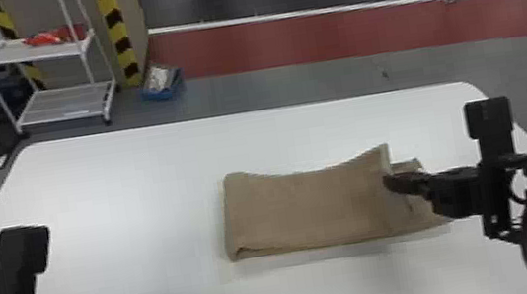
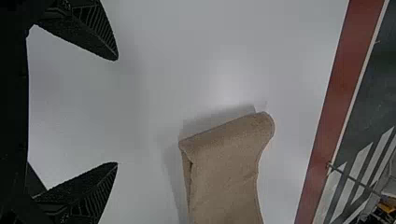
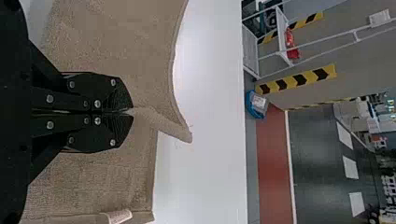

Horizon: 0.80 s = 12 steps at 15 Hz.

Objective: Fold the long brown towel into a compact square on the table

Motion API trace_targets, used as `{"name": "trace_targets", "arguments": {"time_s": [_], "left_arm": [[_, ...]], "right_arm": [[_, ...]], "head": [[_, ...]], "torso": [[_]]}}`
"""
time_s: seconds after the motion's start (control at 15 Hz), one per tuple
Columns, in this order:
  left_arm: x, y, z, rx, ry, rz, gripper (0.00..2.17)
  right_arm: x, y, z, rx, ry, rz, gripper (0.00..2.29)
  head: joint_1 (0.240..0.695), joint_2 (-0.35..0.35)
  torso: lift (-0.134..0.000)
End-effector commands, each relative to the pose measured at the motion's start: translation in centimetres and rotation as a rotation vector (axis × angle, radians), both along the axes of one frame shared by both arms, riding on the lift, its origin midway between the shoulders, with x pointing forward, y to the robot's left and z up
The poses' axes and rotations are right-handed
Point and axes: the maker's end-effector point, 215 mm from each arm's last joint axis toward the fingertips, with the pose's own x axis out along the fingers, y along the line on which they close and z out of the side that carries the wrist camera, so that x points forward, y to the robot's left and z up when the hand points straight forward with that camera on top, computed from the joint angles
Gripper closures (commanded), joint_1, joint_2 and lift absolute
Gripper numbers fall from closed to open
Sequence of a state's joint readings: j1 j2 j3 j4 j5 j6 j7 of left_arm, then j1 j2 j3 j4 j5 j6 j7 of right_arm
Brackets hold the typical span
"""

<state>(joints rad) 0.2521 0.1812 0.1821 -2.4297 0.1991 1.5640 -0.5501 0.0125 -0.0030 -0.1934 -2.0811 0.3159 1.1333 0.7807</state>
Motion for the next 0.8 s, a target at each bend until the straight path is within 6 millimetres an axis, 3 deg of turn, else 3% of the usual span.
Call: {"name": "trace_targets", "arguments": {"time_s": [0.0,0.07,0.2,0.33,0.53,0.73], "left_arm": [[-0.3,0.1,-0.4,0.004,0.013,0.002,0.08],[-0.3,0.2,-0.5,0.006,0.016,0.004,0.08],[-0.3,0.3,-0.6,0.006,0.019,0.006,0.08],[-0.4,0.0,-0.8,0.004,0.023,0.001,0.08],[-0.5,-0.4,-1.0,0.007,0.028,-0.007,0.08],[-0.5,-0.1,-1.1,0.013,0.029,-0.004,0.08]], "right_arm": [[0.6,-0.4,-0.9,-0.003,0.014,-0.009,1.12],[0.6,-1.0,-0.6,0.005,0.011,-0.020,1.12],[0.2,-3.4,2.6,0.035,-0.025,-0.075,1.12],[0.1,-4.1,1.9,0.027,-0.012,-0.091,1.12],[0.6,-3.8,-1.2,-0.009,0.016,-0.071,1.12],[0.7,-5.0,-0.1,0.012,0.010,-0.100,1.12]], "head": [[0.695,-0.068],[0.695,-0.070],[0.695,-0.076],[0.695,-0.102],[0.695,-0.125],[0.695,-0.125]], "torso": [[-0.124],[-0.124],[-0.124],[-0.124],[-0.124],[-0.124]]}}
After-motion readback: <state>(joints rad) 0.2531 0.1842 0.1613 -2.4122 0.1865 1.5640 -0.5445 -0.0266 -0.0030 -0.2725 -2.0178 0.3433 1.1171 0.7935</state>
